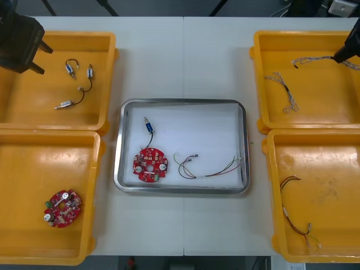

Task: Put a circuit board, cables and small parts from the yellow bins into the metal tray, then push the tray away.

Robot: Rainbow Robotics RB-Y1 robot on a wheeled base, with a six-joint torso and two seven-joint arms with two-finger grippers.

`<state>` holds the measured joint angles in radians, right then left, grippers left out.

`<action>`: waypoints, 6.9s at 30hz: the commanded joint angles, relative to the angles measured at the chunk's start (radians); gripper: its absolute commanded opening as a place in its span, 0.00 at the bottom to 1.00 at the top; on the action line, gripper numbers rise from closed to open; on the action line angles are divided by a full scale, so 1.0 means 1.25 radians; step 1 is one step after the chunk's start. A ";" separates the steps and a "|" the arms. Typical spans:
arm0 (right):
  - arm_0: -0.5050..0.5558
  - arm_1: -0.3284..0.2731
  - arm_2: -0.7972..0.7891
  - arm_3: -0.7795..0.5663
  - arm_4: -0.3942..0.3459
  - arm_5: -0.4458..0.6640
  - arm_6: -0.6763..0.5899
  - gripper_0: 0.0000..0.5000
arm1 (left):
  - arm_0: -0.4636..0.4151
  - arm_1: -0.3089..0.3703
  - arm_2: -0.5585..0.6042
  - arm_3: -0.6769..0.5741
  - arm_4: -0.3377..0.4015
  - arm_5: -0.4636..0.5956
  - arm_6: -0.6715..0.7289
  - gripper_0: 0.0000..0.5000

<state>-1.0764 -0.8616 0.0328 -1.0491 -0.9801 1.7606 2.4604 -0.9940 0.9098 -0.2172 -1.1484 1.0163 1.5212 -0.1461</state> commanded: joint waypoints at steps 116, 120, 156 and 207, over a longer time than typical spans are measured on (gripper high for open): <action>0.223 -0.020 0.109 -0.600 -0.136 0.014 -0.742 1.00 | -0.028 0.008 -0.293 0.095 -0.023 -0.120 0.150 0.00; 0.252 -0.043 0.078 -0.604 -0.123 0.025 -0.816 1.00 | -0.044 0.043 -0.282 0.056 -0.015 -0.068 0.089 0.00; 0.644 -0.122 -0.145 -0.790 -0.007 -0.001 -1.134 1.00 | -0.128 0.070 -0.197 -0.161 -0.009 0.150 -0.347 0.00; 0.740 -0.121 -0.144 -0.840 0.022 -0.094 -1.057 1.00 | 0.041 -0.423 -0.428 -0.344 -0.408 0.063 0.236 0.00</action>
<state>-0.1640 -0.9716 -0.1187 -2.0704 -0.9544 1.6514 1.1052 -0.9541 0.3996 -0.7173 -1.5453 0.5257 1.6159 0.1803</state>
